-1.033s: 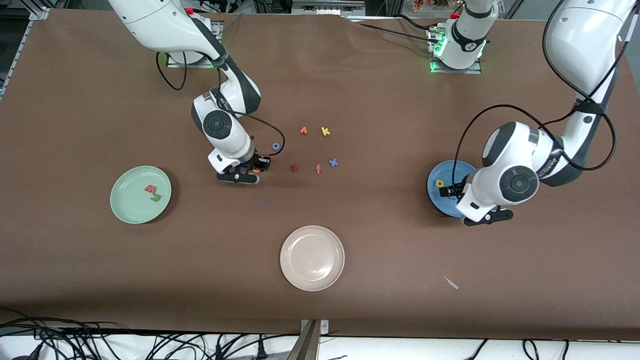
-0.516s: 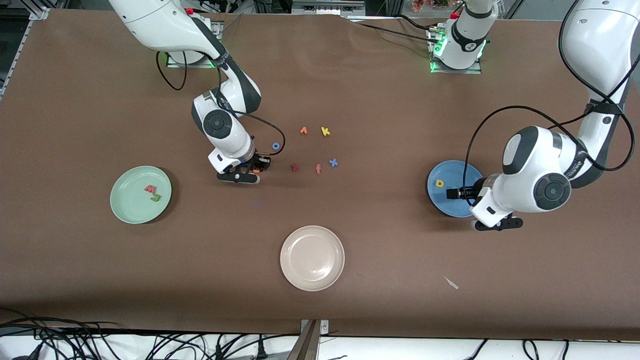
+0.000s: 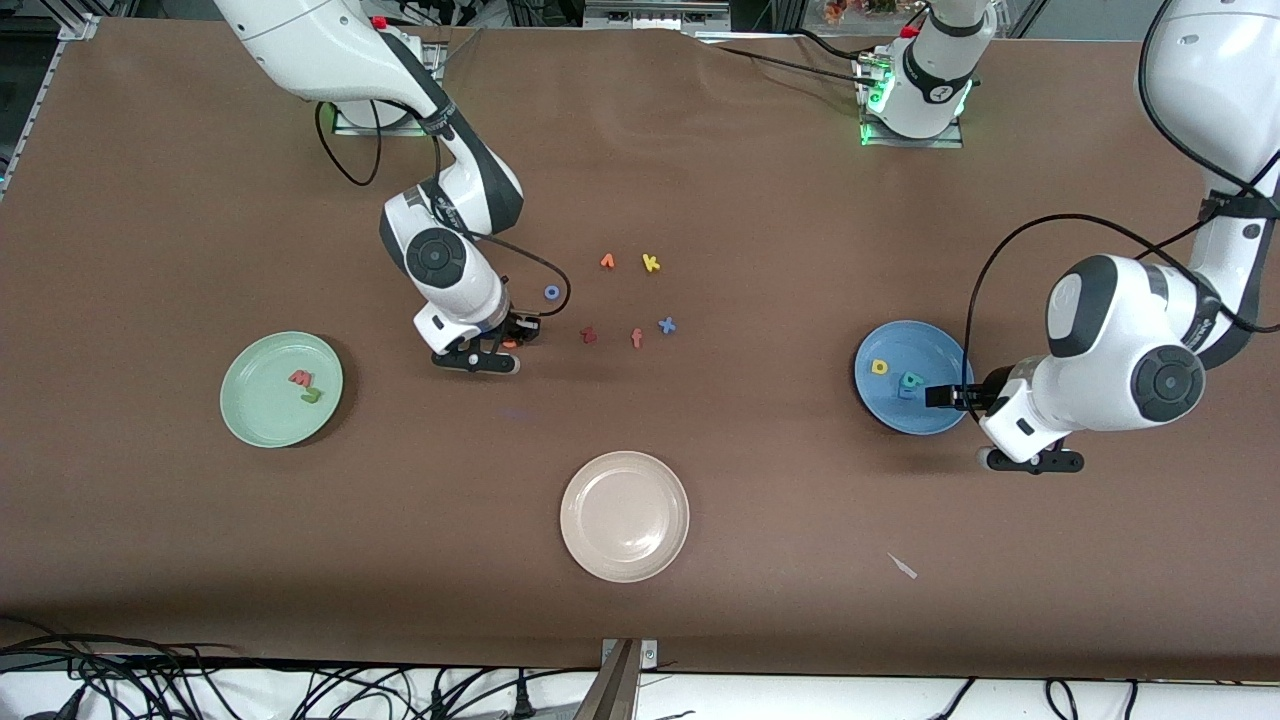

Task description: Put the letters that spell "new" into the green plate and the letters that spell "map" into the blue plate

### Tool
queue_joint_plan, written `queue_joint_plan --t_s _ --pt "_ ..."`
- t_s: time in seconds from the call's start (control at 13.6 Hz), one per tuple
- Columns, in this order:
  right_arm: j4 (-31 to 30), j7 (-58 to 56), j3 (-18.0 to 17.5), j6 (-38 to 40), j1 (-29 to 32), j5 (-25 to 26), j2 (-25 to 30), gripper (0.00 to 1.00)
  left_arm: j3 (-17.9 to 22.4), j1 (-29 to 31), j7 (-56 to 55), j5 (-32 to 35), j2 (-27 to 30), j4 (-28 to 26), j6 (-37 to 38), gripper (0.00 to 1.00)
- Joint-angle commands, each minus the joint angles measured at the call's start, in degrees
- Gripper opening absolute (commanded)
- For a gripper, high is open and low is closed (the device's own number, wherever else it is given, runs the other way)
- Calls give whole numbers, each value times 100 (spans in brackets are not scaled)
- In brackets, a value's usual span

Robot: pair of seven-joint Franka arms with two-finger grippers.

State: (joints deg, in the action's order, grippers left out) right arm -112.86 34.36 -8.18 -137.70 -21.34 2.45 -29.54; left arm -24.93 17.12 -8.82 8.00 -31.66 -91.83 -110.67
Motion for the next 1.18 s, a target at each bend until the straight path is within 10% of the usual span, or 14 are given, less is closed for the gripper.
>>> queue_joint_plan --t_s 0.0,0.3,0.59,0.96,1.11 --pt "274 -901 421 682 -19 63 159 30 190 -140 118 -194 669 -370 -208 100" --pt "283 -2553 1203 912 -11 54 282 30 251 -157 109 -194 1704 -1011 -420 100" --pt "291 -4433 2047 903 68 -51 282 30 1180 -516 161 -1015 2856 -1224 -386 100" --pt "440 -5772 2066 824 893 -52 134 32 1630 -798 161 -1345 3912 -1382 87 100" --pt "493 -5774 2058 859 939 -278 80 100 2384 -1270 562 -1485 3888 -1076 527 100"
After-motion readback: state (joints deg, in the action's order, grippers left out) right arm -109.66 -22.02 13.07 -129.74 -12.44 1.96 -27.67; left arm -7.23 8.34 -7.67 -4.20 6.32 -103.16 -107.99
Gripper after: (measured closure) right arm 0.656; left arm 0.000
